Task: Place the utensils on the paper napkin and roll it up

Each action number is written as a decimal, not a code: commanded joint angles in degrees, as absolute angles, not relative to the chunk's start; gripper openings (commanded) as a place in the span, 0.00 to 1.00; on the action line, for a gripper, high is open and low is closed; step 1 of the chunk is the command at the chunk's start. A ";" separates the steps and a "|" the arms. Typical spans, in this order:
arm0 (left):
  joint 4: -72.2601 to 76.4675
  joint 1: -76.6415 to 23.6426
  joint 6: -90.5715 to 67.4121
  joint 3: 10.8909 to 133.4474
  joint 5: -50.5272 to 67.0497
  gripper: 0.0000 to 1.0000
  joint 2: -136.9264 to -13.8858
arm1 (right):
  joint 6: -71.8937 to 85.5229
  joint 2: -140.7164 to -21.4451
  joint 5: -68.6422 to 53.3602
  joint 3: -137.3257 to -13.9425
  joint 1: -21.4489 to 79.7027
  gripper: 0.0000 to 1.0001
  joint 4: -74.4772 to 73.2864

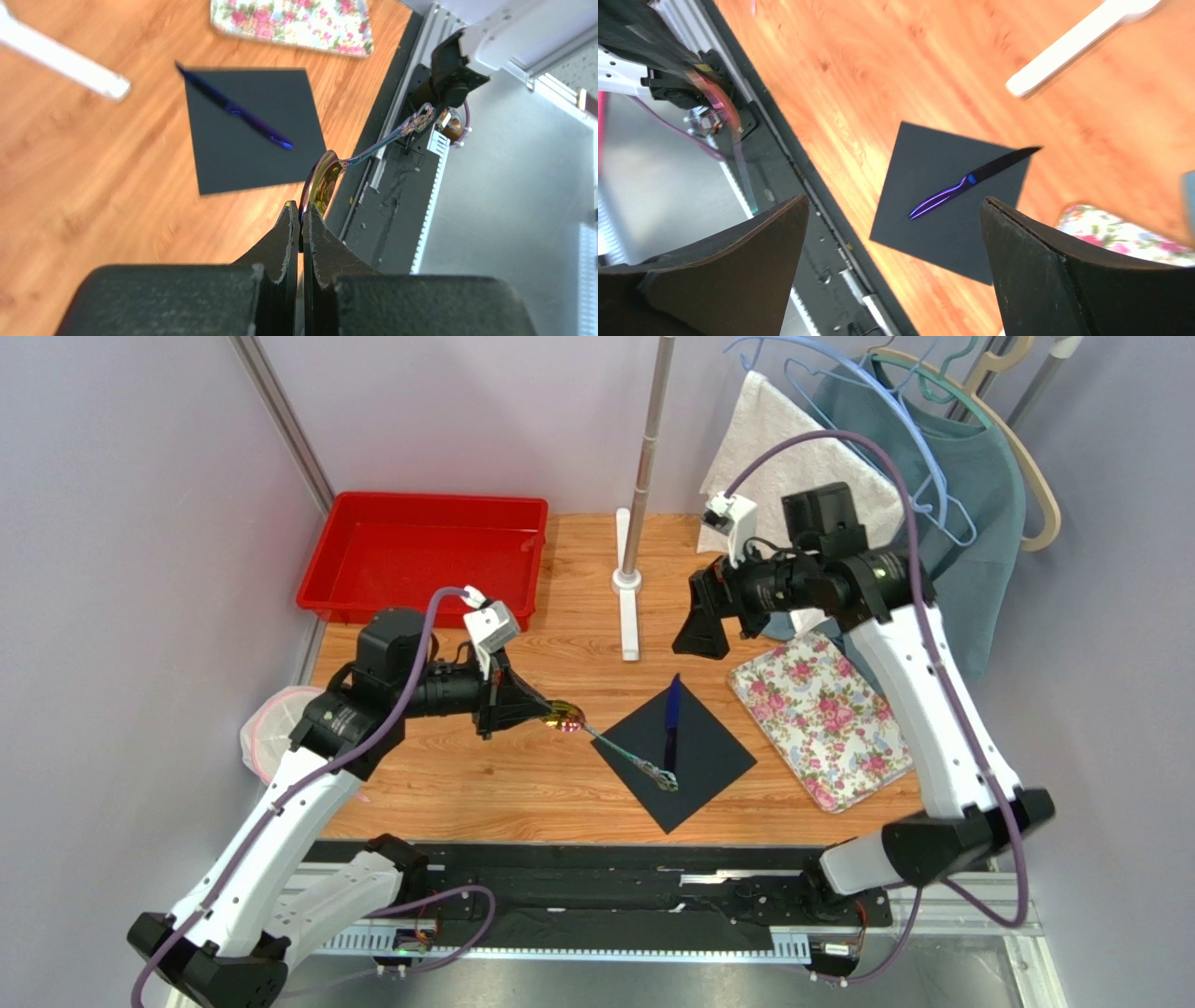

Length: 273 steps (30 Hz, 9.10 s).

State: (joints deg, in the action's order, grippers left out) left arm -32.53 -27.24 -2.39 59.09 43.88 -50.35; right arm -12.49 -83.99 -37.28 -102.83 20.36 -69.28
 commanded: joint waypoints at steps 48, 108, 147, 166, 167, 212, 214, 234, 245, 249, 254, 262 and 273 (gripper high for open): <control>-41.57 -20.74 -16.35 61.44 47.64 0.00 -70.23 | -16.79 -95.36 -10.11 -94.48 57.92 0.34 -63.55; -8.17 -16.17 -26.98 43.15 28.92 0.99 -52.82 | 34.81 -97.12 -6.24 -58.71 25.40 0.09 -28.12; -24.63 -56.78 35.43 64.33 26.89 0.75 -86.65 | 6.51 -85.60 -31.48 -61.78 16.52 0.27 -43.67; -14.59 -65.12 44.21 60.56 31.82 0.45 -98.26 | 1.67 -92.37 -40.24 -62.75 10.64 0.25 -50.54; -14.59 -65.56 44.73 60.56 31.64 0.47 -98.87 | 2.02 -92.37 -40.60 -62.67 10.37 0.25 -50.71; -15.20 -64.08 38.25 66.61 35.59 0.00 -104.06 | 10.10 -85.78 -38.84 -53.70 5.36 0.14 -43.16; -14.86 -61.88 36.57 67.32 37.70 0.00 -103.80 | 10.63 -84.91 -39.11 -53.18 5.27 0.13 -42.80; -7.38 -52.21 22.50 72.24 37.71 0.00 -110.47 | 15.82 -87.54 -44.82 -49.05 5.01 0.09 -38.67; -6.50 -50.98 20.57 72.86 35.68 0.00 -112.85 | 16.70 -87.63 -43.68 -45.71 7.55 0.11 -35.60; -6.24 -50.80 20.13 72.95 35.25 0.00 -113.55 | 17.05 -88.24 -43.24 -45.26 9.14 0.12 -34.89; -6.06 -50.63 19.77 73.56 34.89 0.00 -114.17 | 16.97 -90.35 -42.54 -45.44 11.16 0.10 -34.63; -6.24 -50.27 19.16 74.71 34.72 0.00 -115.14 | 16.53 -93.87 -39.99 -46.41 13.53 0.07 -35.42; -5.54 -49.22 16.62 74.44 34.89 0.00 -115.66 | 15.91 -97.20 -34.45 -47.72 14.06 0.00 -36.21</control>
State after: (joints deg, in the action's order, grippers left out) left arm -7.73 -50.37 19.18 72.82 34.41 -115.33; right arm 16.47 -95.77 -36.93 -45.63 13.72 -36.45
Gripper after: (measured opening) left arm 0.007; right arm 0.006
